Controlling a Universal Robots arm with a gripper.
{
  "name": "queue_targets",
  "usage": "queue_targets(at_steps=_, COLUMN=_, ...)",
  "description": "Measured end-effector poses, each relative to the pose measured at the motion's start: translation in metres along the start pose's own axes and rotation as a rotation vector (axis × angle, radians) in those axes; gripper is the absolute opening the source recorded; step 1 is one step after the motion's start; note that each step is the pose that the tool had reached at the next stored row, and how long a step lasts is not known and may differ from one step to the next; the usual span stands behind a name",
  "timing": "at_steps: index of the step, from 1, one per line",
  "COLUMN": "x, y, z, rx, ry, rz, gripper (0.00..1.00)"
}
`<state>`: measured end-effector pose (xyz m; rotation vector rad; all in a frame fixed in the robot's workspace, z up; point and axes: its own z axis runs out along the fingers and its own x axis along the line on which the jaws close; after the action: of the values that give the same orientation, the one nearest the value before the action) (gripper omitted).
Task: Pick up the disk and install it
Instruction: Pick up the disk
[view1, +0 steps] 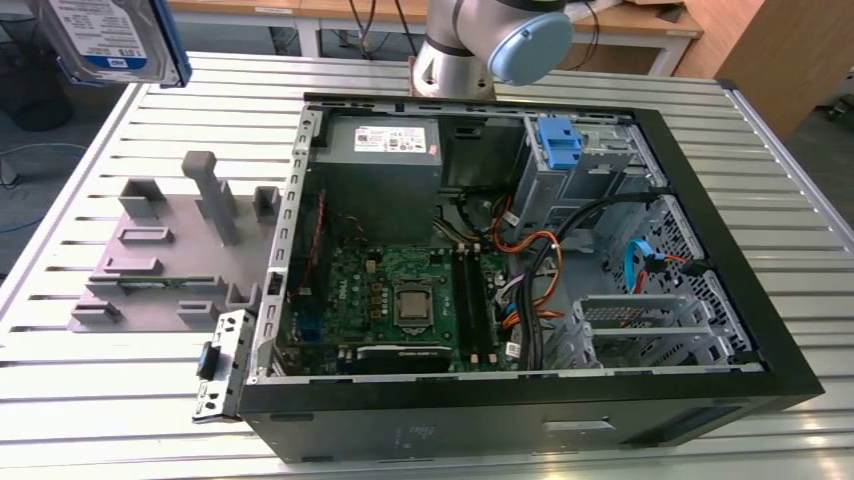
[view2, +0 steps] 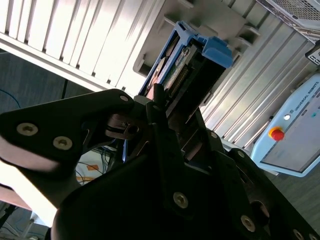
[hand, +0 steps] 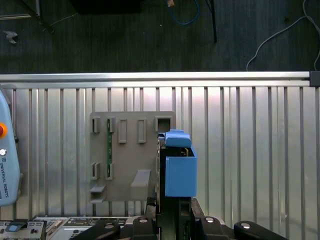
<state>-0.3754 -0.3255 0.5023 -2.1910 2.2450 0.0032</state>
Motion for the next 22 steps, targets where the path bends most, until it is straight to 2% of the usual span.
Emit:
queue_targets(at_steps=9, x=-0.0001, y=-0.0036, z=0.0, rx=0.0, ry=0.0, rz=0.0, gripper=0.35)
queue_targets(at_steps=17, x=-0.0001, y=-0.0042, z=0.0, rx=-0.0001, ry=0.0, rz=0.0, gripper=0.35)
queue_targets(at_steps=22, x=-0.0002, y=-0.0083, z=0.0, rx=0.0, ry=0.0, rz=0.0, gripper=0.35)
